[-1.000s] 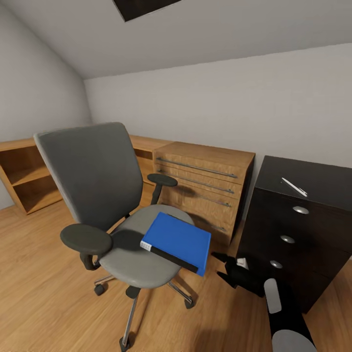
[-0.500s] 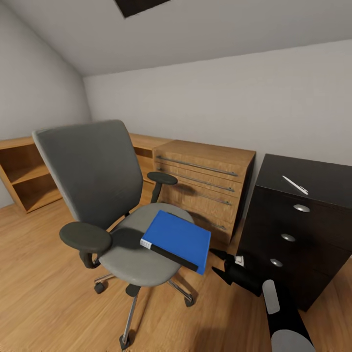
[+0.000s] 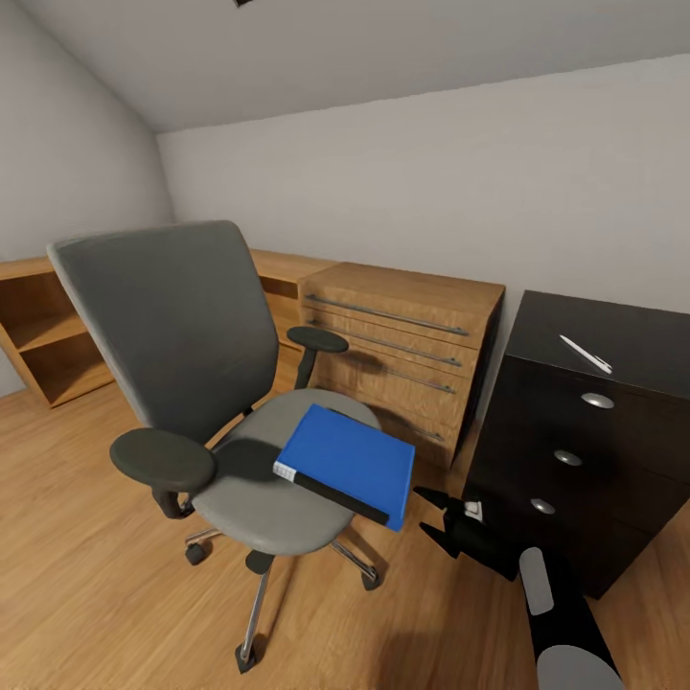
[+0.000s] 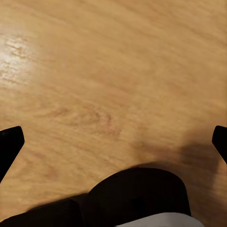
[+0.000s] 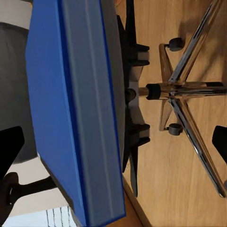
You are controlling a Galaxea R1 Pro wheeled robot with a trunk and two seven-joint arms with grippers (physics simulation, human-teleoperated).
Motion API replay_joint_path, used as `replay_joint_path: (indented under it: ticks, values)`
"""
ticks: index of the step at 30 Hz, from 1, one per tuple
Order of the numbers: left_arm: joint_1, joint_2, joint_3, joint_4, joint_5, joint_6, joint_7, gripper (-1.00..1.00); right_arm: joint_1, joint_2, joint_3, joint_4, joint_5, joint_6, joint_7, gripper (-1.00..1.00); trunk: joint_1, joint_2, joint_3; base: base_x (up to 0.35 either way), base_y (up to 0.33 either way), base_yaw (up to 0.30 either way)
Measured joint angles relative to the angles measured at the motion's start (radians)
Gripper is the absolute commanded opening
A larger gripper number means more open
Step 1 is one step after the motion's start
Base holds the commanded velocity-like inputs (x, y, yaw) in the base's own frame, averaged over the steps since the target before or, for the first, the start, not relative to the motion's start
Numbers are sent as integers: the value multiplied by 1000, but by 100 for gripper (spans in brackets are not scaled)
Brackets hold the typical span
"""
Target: In the bedroom, organize the workspace by keeping the computer under the desk, ensuring the monitor is on the desk, placing the keyboard on the desk next to the monitor, placing the mouse on the desk next to the keyboard, moving the folder from the swivel chair onto the desk next to the mouse, stacking the notebook on top of the folder with the pen on top of the notebook, and positioning the swivel chair next to the desk.
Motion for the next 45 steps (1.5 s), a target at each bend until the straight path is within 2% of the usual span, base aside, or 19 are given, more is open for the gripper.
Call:
replay_joint_path:
  ticks: [11, 33, 37, 40, 41, 44, 45]
  values:
    - [0, 0, -10, 57, -10, -2, -1, 100, -1, -2, 3, 1, 1, 0, -1, 100, 0, 0, 0, 101, 78, 0]
    - [-1, 2, -10, 66, -12, -3, -1, 100, -1, -2, 19, 1, 0, 0, 0, 100, 0, 0, 0, 12, 59, 0]
    - [-1, 2, -11, 66, -12, -3, -2, 100, -1, -2, 61, 0, -1, 0, 6, 100, 0, 0, 0, 0, 44, 0]
    - [-1, 2, -11, 66, -12, -3, -1, 100, -2, -2, 136, 0, -2, 0, 57, 100, 0, 0, 0, 0, 15, 0]
    - [-1, 2, -11, 66, -12, -3, -1, 100, -2, -3, 163, 0, -1, 1, 93, -100, 0, 0, 0, 0, 8, 0]
    - [-1, 2, -11, 66, -12, -3, -1, 100, -2, -3, 192, -1, -5, 2, 141, -100, 0, 0, 0, 0, 5, 0]
    - [-1, 2, -11, 66, -12, -3, -1, 100, -2, -3, 196, -1, -25, 2, 150, -100, 0, 0, 0, 0, 2, 0]
